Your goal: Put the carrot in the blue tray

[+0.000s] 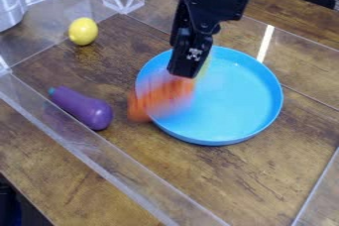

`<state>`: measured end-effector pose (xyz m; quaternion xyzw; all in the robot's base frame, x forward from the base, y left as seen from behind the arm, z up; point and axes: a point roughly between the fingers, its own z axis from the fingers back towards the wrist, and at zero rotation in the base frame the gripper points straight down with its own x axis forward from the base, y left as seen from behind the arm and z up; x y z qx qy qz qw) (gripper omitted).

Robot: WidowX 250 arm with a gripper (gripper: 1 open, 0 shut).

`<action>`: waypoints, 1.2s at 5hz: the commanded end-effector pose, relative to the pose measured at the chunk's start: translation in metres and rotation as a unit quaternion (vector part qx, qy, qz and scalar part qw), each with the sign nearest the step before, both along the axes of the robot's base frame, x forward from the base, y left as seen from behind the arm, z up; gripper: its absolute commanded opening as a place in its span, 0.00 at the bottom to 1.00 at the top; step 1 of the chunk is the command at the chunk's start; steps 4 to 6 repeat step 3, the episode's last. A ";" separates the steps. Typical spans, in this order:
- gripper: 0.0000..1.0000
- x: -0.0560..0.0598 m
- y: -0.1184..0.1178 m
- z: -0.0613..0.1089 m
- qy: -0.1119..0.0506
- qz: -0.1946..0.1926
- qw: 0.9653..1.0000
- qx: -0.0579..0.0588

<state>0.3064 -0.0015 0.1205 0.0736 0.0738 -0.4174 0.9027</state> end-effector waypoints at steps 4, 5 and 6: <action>1.00 0.002 -0.007 -0.019 -0.015 0.000 1.000 -0.015; 1.00 0.002 -0.007 -0.019 -0.015 0.000 1.000 -0.015; 1.00 0.002 -0.007 -0.019 -0.015 0.000 1.000 -0.015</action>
